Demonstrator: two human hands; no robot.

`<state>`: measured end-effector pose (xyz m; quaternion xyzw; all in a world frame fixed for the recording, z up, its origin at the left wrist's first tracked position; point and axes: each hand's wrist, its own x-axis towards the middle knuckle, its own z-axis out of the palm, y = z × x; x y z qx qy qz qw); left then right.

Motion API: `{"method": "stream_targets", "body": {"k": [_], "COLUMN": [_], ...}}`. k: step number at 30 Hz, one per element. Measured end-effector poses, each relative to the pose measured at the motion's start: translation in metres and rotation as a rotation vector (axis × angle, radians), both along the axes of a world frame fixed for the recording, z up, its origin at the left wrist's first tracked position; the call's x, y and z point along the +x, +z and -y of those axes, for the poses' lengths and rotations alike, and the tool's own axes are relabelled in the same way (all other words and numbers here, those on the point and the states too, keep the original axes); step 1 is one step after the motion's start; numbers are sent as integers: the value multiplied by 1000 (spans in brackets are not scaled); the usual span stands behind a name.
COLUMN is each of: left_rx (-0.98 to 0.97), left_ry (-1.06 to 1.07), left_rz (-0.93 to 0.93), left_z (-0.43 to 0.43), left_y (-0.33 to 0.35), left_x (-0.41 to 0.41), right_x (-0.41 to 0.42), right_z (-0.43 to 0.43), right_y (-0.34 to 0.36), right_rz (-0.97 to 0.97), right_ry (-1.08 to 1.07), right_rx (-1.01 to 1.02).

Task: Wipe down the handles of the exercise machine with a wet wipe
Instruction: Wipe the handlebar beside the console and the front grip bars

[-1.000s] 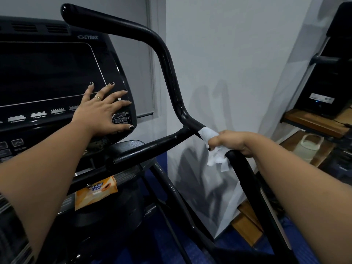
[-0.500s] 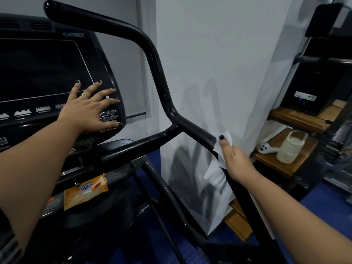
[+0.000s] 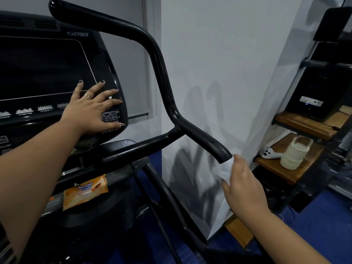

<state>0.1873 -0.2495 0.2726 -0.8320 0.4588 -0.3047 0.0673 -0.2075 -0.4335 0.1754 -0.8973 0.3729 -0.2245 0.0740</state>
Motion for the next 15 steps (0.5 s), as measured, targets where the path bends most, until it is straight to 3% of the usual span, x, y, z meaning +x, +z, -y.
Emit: {"method": "stream_targets", "body": {"k": [6, 15], "left_rx": [-17, -44], "left_ry": [11, -6], "left_rz": [-2, 19], "left_z": [1, 2], "left_y": [0, -4], "left_x": [-3, 1], "right_x": [46, 129], "right_z": [11, 16], "right_y": [37, 74], "right_rz": [-111, -271], "right_ry": [-119, -8], "right_rx": [-73, -137]}}
